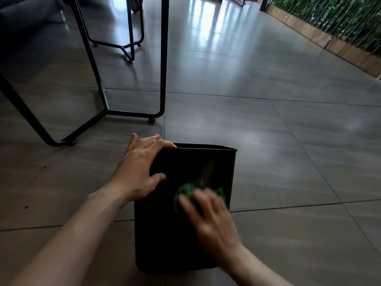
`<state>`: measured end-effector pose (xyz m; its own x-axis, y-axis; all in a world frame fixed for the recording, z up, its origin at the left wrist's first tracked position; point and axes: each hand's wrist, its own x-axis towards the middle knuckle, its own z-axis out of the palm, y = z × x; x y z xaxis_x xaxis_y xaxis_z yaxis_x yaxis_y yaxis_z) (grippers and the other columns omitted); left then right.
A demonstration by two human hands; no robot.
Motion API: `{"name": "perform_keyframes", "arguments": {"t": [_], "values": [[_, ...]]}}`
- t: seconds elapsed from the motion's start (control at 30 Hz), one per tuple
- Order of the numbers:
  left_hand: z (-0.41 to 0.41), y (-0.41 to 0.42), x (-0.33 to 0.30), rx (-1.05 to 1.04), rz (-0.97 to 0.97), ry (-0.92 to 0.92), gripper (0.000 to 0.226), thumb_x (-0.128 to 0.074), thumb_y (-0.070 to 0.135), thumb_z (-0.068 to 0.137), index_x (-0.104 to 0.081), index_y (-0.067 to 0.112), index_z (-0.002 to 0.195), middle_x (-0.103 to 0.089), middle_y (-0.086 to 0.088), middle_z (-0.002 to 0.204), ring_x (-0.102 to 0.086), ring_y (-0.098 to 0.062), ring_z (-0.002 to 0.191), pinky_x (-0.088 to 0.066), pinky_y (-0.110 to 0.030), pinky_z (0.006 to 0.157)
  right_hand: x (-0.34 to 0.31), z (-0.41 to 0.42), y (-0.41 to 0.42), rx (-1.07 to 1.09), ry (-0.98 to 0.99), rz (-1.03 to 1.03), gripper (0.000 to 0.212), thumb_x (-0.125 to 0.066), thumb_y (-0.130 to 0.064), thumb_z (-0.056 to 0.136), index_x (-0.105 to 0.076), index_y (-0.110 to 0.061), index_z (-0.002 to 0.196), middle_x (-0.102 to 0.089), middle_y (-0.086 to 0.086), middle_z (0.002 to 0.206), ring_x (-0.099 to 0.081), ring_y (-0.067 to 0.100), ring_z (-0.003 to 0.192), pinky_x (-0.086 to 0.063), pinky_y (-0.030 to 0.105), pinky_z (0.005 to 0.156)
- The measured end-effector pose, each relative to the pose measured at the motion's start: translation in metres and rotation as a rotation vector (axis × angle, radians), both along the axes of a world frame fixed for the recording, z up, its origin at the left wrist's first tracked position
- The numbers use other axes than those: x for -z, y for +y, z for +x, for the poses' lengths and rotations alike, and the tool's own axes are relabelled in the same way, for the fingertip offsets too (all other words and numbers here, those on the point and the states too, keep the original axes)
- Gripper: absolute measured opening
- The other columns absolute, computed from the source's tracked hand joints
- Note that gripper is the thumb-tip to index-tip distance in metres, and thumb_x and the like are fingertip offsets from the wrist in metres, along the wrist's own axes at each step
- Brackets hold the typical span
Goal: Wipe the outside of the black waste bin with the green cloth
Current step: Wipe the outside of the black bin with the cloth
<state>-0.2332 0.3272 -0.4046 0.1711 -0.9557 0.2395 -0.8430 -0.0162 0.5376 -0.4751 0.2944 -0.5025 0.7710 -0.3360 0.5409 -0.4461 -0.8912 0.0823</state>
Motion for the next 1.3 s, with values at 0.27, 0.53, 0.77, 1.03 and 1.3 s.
{"name": "perform_keyframes", "arguments": {"t": [0.27, 0.53, 0.77, 1.03, 1.3], "values": [[-0.001, -0.001, 0.001, 0.0, 0.002, 0.006, 0.074, -0.083, 0.018, 0.07, -0.047, 0.043, 0.13, -0.052, 0.0, 0.142, -0.025, -0.008, 0.148, 0.003, -0.047, 0.124, -0.027, -0.012, -0.022, -0.001, -0.001, 0.057, 0.048, -0.057, -0.011, 0.091, -0.067, -0.016, 0.137, -0.055, 0.014, 0.132, -0.061, 0.041, 0.114, -0.061, 0.049, 0.09], [-0.001, -0.002, 0.0, 0.018, 0.008, -0.003, 0.074, -0.083, 0.017, 0.07, -0.048, 0.043, 0.129, -0.052, -0.001, 0.142, -0.023, -0.007, 0.148, 0.003, -0.046, 0.124, -0.036, 0.002, -0.029, 0.041, -0.053, 0.009, 0.046, -0.055, -0.011, 0.093, -0.066, -0.011, 0.138, -0.045, 0.013, 0.132, -0.048, 0.039, 0.116, -0.059, 0.05, 0.091], [-0.001, -0.002, 0.002, 0.02, -0.005, -0.002, 0.073, -0.082, 0.017, 0.07, -0.048, 0.043, 0.129, -0.053, 0.001, 0.14, -0.024, -0.007, 0.148, 0.005, -0.045, 0.124, -0.004, -0.022, 0.004, -0.178, 0.13, -0.063, 0.038, -0.045, -0.016, 0.105, -0.065, -0.024, 0.136, -0.049, 0.006, 0.13, -0.055, 0.031, 0.111, -0.06, 0.039, 0.087], [-0.001, -0.002, 0.001, 0.013, -0.002, -0.004, 0.074, -0.083, 0.016, 0.069, -0.049, 0.04, 0.13, -0.054, 0.0, 0.139, -0.026, -0.007, 0.147, 0.003, -0.044, 0.124, -0.046, 0.019, -0.038, 0.138, -0.126, 0.099, 0.055, -0.067, -0.01, 0.085, -0.064, -0.011, 0.14, -0.044, 0.014, 0.133, -0.049, 0.039, 0.117, -0.058, 0.05, 0.09], [-0.003, -0.002, 0.001, 0.028, -0.002, -0.009, 0.073, -0.082, 0.016, 0.07, -0.048, 0.042, 0.129, -0.052, 0.0, 0.141, -0.025, -0.008, 0.147, 0.004, -0.044, 0.124, -0.011, -0.017, 0.0, -0.182, 0.121, -0.011, 0.038, -0.05, -0.018, 0.102, -0.062, -0.022, 0.137, -0.054, 0.006, 0.132, -0.059, 0.032, 0.111, -0.06, 0.04, 0.089]]}}
